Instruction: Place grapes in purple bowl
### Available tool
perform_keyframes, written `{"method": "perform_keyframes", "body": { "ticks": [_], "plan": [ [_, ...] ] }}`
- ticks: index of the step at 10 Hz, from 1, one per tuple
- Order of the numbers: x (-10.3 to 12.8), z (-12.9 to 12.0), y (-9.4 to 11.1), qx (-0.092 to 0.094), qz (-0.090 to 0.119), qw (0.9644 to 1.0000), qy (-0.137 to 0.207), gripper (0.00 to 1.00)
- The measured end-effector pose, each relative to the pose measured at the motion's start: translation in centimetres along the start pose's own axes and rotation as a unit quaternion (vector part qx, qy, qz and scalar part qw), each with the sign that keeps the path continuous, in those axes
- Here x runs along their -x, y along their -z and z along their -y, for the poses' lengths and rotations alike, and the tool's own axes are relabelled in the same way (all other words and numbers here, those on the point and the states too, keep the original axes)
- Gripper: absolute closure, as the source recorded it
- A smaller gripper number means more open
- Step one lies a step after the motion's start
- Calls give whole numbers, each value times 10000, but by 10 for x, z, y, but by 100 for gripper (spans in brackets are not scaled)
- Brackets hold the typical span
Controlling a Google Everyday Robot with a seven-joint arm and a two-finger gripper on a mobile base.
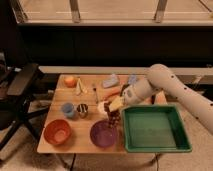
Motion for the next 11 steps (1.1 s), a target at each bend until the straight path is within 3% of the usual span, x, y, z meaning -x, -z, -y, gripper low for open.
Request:
{"method": "perform_keyframes", "body": {
  "ticks": [2,4,7,11],
  "plan": [
    [-12,-2,-23,-185,-30,9998,75,100],
    [-21,-7,-43,-177,-102,9997,94,100],
    [-32,-7,-56,-85,-183,9998,28,96],
    [-40,0,-65,-24,-169,9997,-154,57]
  ]
}}
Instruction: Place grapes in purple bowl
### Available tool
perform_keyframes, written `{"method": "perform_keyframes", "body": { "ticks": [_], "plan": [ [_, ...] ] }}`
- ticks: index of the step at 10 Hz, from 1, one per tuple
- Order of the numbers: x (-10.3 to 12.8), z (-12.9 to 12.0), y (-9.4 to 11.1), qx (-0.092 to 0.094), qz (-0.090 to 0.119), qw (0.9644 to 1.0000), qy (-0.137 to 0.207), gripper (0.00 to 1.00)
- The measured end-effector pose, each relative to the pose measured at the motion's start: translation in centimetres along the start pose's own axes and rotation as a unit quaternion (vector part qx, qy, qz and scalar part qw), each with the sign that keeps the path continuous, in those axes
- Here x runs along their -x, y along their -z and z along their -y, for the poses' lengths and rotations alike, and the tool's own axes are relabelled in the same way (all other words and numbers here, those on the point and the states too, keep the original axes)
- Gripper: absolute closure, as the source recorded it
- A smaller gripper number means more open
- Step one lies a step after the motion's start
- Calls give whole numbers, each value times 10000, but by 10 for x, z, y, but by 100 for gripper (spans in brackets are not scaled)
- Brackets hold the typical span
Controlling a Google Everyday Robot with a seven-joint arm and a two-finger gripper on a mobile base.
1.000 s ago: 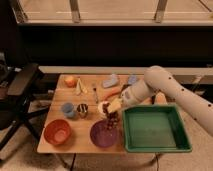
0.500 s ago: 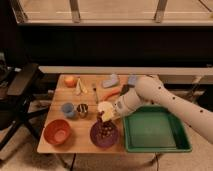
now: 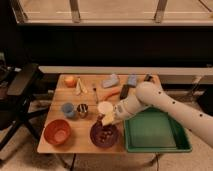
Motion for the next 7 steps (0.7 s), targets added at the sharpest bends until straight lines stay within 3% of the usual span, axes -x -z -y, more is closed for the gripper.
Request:
{"method": "perform_keyframes", "body": {
  "ticks": [3,4,7],
  "plan": [
    [-5,9,-4,-36,43,9997,-248,25],
    [-6,13,-6,-51,56,9994,-331,20],
    [-6,19,-10,-111,104,9986,-509,20]
  ]
}}
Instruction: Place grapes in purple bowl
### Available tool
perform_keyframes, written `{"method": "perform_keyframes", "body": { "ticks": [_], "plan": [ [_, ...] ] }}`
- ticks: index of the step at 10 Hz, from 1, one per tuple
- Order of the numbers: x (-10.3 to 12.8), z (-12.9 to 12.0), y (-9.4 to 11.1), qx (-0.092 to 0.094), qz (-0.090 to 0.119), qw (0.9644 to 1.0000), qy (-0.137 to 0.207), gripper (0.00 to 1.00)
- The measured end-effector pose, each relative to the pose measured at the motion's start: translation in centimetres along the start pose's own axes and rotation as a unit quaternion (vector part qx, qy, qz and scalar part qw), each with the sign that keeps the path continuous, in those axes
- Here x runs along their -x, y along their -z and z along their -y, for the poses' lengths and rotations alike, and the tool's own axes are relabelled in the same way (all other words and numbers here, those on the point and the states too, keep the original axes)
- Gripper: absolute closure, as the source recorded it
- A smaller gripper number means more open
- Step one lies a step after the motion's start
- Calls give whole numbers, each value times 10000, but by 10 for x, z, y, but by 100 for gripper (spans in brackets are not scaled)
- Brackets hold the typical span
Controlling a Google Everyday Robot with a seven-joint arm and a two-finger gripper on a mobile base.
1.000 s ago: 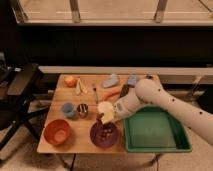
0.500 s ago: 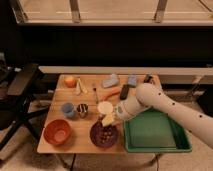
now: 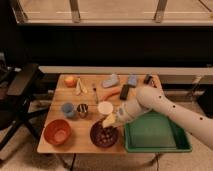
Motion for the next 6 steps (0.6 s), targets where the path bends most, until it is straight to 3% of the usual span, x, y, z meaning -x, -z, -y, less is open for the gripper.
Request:
{"method": "perform_keyframes", "body": {
  "ticks": [3,6],
  "plan": [
    [3,7,6,-144,159,9996,-177,20],
    [11,20,33,-499,657,9954,-491,20]
  ]
}}
